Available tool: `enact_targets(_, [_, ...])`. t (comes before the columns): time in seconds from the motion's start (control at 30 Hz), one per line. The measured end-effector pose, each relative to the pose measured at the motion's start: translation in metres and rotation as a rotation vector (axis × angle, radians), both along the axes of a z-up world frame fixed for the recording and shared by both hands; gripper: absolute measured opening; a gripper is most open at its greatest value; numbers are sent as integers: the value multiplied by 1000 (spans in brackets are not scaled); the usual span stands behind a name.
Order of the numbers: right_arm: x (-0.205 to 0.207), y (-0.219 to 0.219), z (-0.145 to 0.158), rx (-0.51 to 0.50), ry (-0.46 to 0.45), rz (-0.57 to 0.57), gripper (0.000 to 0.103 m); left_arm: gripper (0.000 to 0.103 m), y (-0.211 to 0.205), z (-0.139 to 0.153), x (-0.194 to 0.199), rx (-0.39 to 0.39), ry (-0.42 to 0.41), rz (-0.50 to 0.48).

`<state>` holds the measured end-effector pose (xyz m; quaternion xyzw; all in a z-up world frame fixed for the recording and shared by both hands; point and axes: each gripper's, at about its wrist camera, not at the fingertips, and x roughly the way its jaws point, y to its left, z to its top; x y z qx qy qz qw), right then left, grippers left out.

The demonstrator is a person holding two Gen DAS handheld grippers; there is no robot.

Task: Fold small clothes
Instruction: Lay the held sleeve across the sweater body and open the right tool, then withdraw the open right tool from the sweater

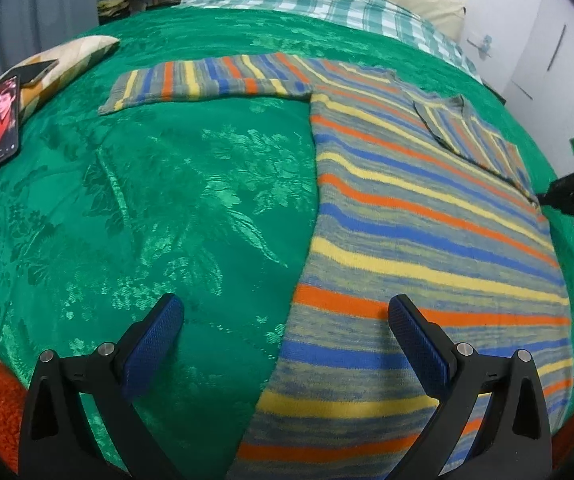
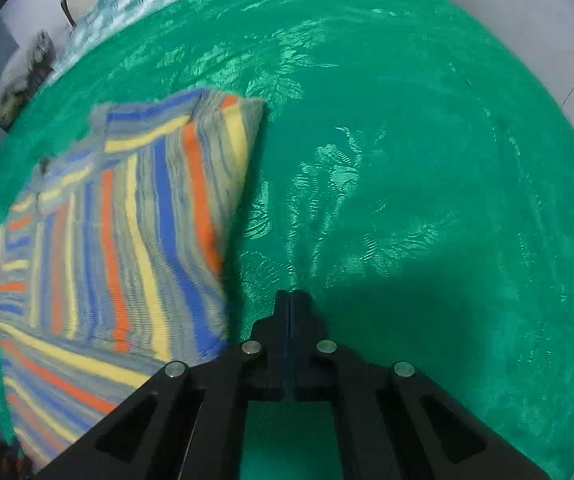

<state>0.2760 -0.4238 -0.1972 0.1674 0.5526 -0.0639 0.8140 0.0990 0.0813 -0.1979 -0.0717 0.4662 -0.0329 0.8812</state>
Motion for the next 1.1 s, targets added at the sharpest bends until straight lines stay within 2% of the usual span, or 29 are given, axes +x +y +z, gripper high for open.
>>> enact_targets(0.03, [-2,-5,8,-16,-36,-1,6,102,-1,0,0,2,0,-4])
enact_targets(0.1, [1,-3,32,-17,-132,35,6,102,-3,0,0,2,-3,-10])
enact_targets(0.13, [7,0,40,14,-160,63,6,102,-4,1,0,1,-5,-13])
enact_targets(0.17, [17,5,45,89,-179,113,6,102,-4,1,0,2,-7,-14])
enact_targets(0.23, [35,16,44,174,-172,182,6,102,-5,0,1,9,-6,-15])
enact_targets(0.27, [45,24,40,181,-152,213,8,102,-5,-1,1,14,-4,-14])
enact_targets(0.3, [56,30,32,150,-121,231,11,102,-6,-2,2,21,-2,-17])
enact_targets(0.33, [63,32,24,98,-95,223,20,102,-6,-4,2,27,0,-17])
enact_targets(0.37, [72,28,9,-1,-46,182,25,102,-7,-4,2,34,0,-17])
enact_targets(0.4, [74,23,0,-51,-17,148,25,102,-7,-4,1,42,0,-19])
enact_targets(0.47, [71,7,-3,-42,-47,66,18,102,-8,-4,1,53,-2,-25])
enact_targets(0.53, [64,0,6,-102,-71,1,26,102,-8,-4,2,53,-3,-28])
enact_targets(0.63, [38,4,27,-66,-136,80,27,102,-8,-2,4,32,-4,-33])
enact_targets(0.7, [10,20,40,-32,-173,184,32,102,-9,-2,4,24,-8,-33])
enact_targets(0.77, [-28,43,46,-10,-193,278,43,102,-10,-2,3,28,-7,-36])
enact_targets(0.87, [-77,64,34,7,-167,345,55,102,-12,-1,0,32,-13,-41])
enact_targets(1.0, [-129,72,-10,-53,-67,334,59,102,-17,-5,-4,74,-3,-55])
enact_targets(1.1, [-170,61,4,-54,-146,250,59,102,-21,-1,-11,81,-26,-72])
